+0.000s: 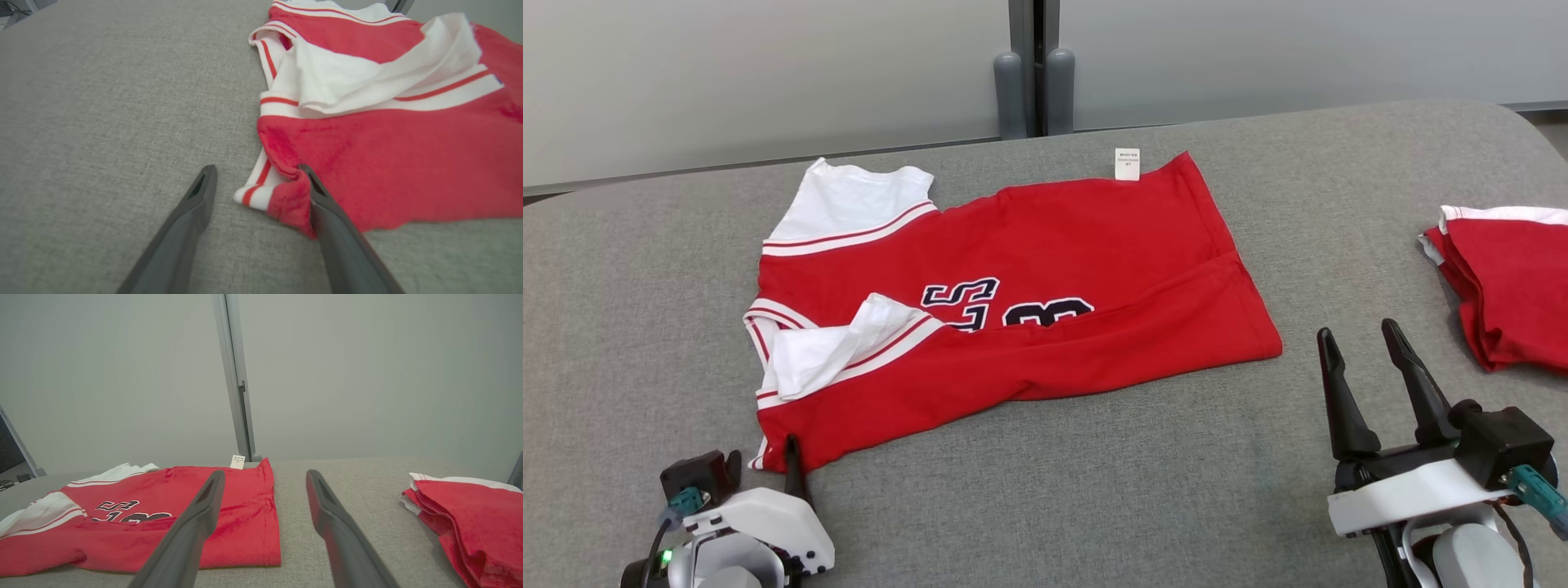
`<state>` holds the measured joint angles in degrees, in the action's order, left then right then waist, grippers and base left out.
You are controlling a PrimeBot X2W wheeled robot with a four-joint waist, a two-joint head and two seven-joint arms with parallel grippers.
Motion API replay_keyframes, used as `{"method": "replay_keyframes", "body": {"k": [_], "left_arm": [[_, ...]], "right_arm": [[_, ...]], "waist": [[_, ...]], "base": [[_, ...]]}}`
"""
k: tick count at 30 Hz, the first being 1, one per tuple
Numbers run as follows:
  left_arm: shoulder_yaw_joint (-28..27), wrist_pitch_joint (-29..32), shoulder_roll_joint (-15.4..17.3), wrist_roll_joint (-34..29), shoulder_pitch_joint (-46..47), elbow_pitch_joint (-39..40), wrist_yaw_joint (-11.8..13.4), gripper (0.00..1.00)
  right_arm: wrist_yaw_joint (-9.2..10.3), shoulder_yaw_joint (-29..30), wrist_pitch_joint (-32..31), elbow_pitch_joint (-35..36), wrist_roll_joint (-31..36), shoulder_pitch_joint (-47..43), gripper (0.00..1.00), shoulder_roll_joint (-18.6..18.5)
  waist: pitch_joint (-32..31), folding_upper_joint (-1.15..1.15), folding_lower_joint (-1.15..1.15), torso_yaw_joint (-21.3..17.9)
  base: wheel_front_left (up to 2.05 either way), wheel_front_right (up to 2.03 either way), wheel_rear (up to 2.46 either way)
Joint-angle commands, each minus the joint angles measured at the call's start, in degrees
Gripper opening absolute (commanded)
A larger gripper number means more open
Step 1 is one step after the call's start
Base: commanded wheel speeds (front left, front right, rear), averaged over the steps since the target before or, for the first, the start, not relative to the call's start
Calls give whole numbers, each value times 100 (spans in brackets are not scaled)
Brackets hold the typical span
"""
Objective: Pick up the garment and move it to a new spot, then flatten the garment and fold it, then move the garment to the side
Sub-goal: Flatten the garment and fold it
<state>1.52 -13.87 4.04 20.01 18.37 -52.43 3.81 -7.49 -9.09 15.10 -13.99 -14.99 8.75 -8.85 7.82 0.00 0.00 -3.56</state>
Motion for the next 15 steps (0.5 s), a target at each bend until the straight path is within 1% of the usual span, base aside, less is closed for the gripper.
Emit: {"method": "replay_keyframes", "body": {"k": [1, 2, 5, 9, 10, 13, 15], "left_arm": [[54, 121, -39, 5, -13, -184, -66, 48], [90, 123, -53, 7, 29, -250, -113, 1], [160, 33, -68, 11, 168, -335, -227, 0], [244, -97, -46, -30, 360, -94, -372, 0], [244, -97, -46, -30, 360, -94, -372, 0], [320, -133, -66, -113, 435, 328, -476, 0], [377, -131, -78, -212, 346, 713, -506, 0]], "right_arm": [[1, 43, 6, -51, -1, 40, 100, -8], [1, 56, 6, -105, 6, 53, 100, 0], [1, 66, 5, -379, -26, 119, 100, 7], [1, 189, -164, -923, -79, 351, 100, 37], [1, 189, -164, -923, -79, 351, 100, 37], [1, 404, -399, -1369, -301, 546, 100, 120], [1, 537, -589, -1682, -586, 736, 100, 182]], "waist": [[5, 0, 0, 6], [18, 0, 0, 17], [47, 0, 0, 97], [93, 0, 0, 292], [93, 0, 0, 292], [137, 0, 0, 487], [175, 0, 0, 624]], "base": [[0, 0, 0], [0, 0, 0], [0, 0, 0], [0, 0, 0], [0, 0, 0], [0, 0, 0], [0, 0, 0]]}}
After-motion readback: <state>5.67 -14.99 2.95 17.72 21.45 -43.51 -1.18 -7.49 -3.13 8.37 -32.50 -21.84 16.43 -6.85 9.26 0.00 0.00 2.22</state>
